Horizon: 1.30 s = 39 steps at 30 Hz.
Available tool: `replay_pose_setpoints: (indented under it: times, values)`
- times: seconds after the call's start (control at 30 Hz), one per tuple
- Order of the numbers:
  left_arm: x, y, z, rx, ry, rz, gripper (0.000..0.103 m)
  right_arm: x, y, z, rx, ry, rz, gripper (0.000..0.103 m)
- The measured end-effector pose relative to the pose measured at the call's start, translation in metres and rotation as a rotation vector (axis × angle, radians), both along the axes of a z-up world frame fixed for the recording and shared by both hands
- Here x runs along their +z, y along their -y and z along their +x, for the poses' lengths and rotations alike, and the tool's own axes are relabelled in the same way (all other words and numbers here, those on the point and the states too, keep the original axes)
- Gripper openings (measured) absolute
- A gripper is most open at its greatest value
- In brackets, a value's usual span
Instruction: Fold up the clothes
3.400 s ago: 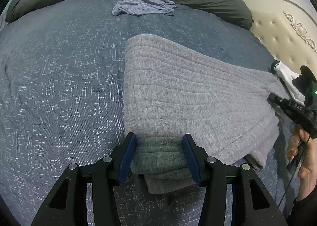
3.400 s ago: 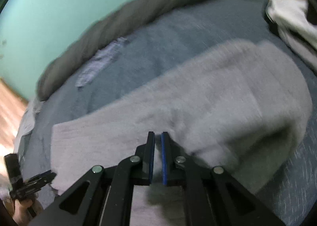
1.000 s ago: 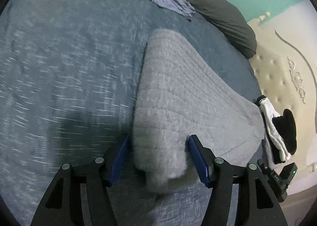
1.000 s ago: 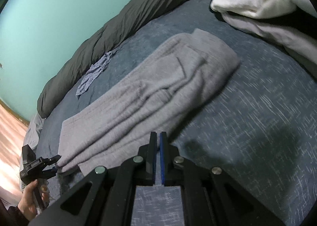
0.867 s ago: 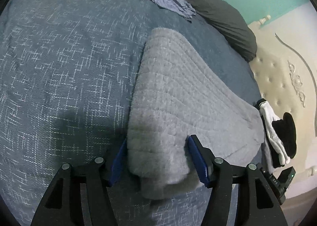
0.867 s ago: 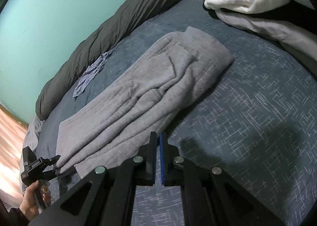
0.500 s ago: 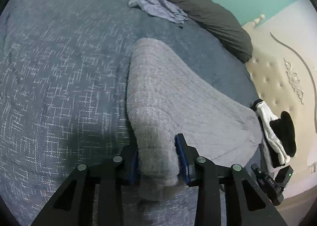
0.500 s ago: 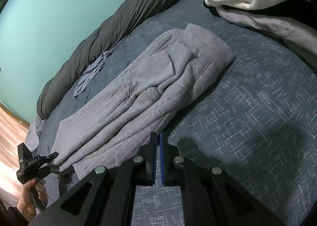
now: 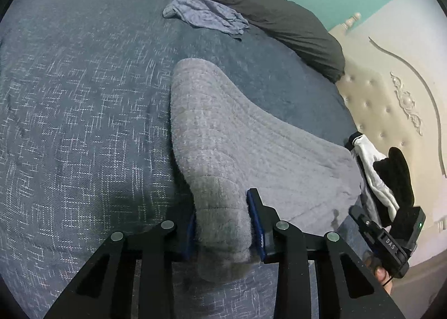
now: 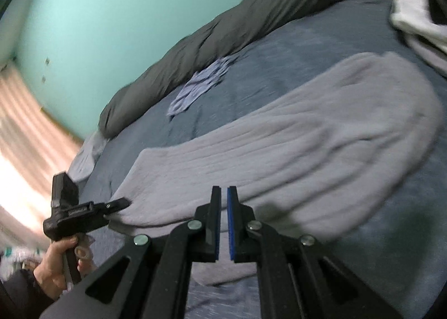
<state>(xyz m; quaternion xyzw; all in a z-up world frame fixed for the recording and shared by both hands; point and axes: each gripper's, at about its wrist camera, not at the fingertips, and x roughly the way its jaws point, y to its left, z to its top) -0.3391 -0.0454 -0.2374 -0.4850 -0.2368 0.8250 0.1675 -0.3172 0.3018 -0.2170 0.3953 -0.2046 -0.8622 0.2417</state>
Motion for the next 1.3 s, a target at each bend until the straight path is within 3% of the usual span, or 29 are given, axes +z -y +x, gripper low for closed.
replay_pose_setpoints:
  times: [0.1,0.27,0.5,0.83,1.0,1.07,1.2,1.3]
  values:
    - [-0.004,0.003,0.001,-0.010,0.004,0.000,0.036,-0.011,0.020,-0.011,0.025,0.023,0.054,0.004]
    - [-0.013,0.011,0.001,-0.015,0.011,0.030,0.040,-0.043,0.029,-0.020,0.004,0.135,0.136,0.003]
    - [-0.023,0.020,0.006,0.002,0.019,0.069,0.049,-0.048,0.034,-0.020,0.017,0.143,0.189,0.002]
    - [-0.034,0.017,-0.001,0.016,0.039,0.100,0.056,-0.048,0.031,-0.020,0.012,0.162,0.162,0.000]
    - [-0.036,0.014,-0.001,0.018,0.032,0.105,0.055,-0.013,0.032,-0.016,0.014,0.027,0.157,0.003]
    - [-0.036,0.013,-0.001,0.015,0.028,0.105,0.055,-0.014,0.040,-0.019,0.026,0.022,0.186,0.003]
    - [-0.035,0.012,-0.001,0.005,0.028,0.114,0.054,-0.043,0.044,-0.028,0.032,0.120,0.210,0.001]
    - [-0.036,0.009,-0.004,-0.004,0.037,0.113,0.055,-0.046,0.043,-0.025,0.034,0.138,0.209,0.000]
